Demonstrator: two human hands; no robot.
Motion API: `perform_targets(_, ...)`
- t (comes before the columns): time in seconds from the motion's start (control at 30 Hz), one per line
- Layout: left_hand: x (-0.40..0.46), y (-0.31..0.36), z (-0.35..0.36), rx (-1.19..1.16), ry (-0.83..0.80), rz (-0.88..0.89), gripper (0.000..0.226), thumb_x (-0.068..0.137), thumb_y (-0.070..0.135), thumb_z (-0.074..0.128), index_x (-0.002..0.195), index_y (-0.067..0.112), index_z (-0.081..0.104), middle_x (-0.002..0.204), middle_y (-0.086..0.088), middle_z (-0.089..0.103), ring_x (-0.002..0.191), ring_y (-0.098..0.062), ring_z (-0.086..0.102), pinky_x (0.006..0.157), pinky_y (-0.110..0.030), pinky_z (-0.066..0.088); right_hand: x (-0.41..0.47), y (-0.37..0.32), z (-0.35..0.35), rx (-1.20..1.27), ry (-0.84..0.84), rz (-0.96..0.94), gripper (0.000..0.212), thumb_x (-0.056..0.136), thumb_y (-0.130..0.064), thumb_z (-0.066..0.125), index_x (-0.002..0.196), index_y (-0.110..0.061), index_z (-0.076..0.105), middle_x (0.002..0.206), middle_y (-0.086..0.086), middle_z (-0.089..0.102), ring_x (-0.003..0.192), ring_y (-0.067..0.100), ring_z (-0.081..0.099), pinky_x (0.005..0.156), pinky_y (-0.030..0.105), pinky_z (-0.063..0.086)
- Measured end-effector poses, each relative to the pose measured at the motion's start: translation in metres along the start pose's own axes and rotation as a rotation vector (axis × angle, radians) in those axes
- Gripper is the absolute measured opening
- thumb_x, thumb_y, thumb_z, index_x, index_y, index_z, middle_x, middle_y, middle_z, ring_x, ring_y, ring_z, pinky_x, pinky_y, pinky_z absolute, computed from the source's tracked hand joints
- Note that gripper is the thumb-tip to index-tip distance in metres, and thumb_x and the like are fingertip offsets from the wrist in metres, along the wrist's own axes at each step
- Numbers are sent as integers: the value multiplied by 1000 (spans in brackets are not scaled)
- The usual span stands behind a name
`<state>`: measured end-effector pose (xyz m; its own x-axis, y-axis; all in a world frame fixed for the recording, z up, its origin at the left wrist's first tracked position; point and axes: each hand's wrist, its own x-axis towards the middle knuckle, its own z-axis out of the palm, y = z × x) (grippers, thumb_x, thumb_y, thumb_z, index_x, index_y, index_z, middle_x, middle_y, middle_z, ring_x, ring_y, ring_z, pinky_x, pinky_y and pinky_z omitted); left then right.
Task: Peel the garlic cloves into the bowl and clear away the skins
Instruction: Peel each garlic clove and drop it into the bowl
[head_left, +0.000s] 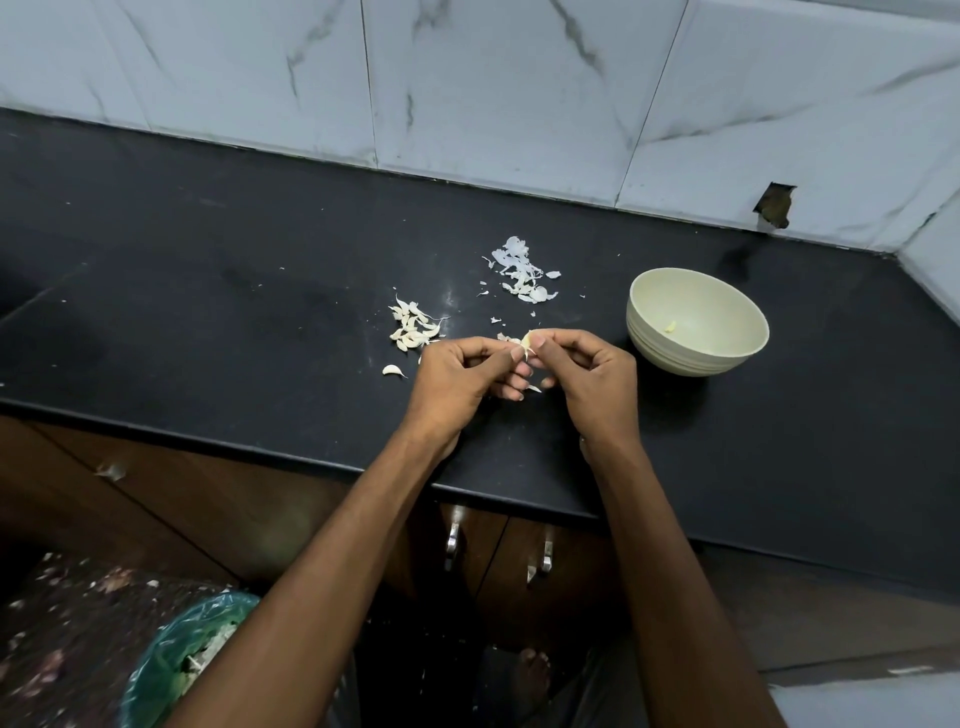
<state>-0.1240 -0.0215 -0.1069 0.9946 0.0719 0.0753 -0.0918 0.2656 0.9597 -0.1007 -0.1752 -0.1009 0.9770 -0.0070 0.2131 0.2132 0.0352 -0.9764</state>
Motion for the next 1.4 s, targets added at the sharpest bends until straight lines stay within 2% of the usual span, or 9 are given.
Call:
perform_targets(0.2, 0, 0, 0, 11, 11, 26, 18, 97, 1, 68, 103, -16, 71, 82, -23, 70, 67, -22, 64, 61, -27, 57, -1, 0, -1, 25, -4, 18, 12, 93, -11, 77, 102, -4, 80, 88, 13, 80, 82, 18, 76, 67, 23, 55)
perform_targets(0.53, -1, -1, 1, 44, 17, 72, 15, 97, 0, 68, 103, -13, 72, 76, -15, 70, 62, -16, 61, 56, -25, 54, -1, -3, 0, 131, -29, 87, 11, 94, -2, 71, 99, -2, 80, 84, 22, 77, 81, 30, 75, 77, 37, 62)
perform_targets(0.63, -1, 1, 1, 10, -3, 69, 15, 97, 1, 67, 107, -9, 72, 83, -17, 72, 69, -21, 64, 58, -26, 55, -2, -6, -1, 134, -29, 104, 11, 94, -3, 70, 97, -3, 80, 84, 19, 77, 78, 23, 74, 72, 31, 59)
perform_targets(0.7, -2, 3, 2, -9, -25, 56, 18, 98, 1, 66, 111, -9, 71, 87, -15, 74, 73, -23, 64, 59, -27, 54, -1, -7, -1, 136, 0, 110, 11, 93, -3, 71, 96, -6, 81, 81, 12, 76, 68, 14, 65, 63, 25, 55)
perform_targets(0.8, -2, 1, 3, 30, -42, 61, 19, 94, 3, 71, 110, -8, 73, 89, -14, 75, 74, -22, 64, 59, -28, 53, 0, -7, -2, 135, 21, 111, 11, 92, -4, 73, 96, -7, 82, 76, 8, 73, 63, 10, 54, 59, 24, 50)
perform_targets(1.03, -2, -2, 3, 85, -43, 108, 15, 95, 0, 70, 107, -8, 75, 86, -15, 76, 73, -17, 66, 62, -25, 56, 0, -7, -2, 141, -3, 135, 10, 92, -7, 73, 89, -8, 82, 73, 8, 70, 61, 10, 53, 59, 22, 48)
perform_targets(1.27, -5, 0, 4, 74, -36, 125, 11, 96, 0, 69, 104, 0, 77, 82, -13, 76, 72, -18, 68, 68, -31, 59, 2, -8, -3, 161, -23, 168, 11, 93, -7, 71, 86, -6, 80, 74, 11, 70, 60, 11, 53, 60, 24, 48)
perform_targets(1.4, -4, 1, 4, 90, 4, 114, 14, 96, 0, 68, 106, -9, 74, 79, -15, 73, 68, -17, 67, 65, -29, 58, 3, -4, -3, 126, -40, 165, 13, 94, -9, 71, 85, -8, 80, 74, 12, 72, 64, 16, 57, 63, 27, 49)
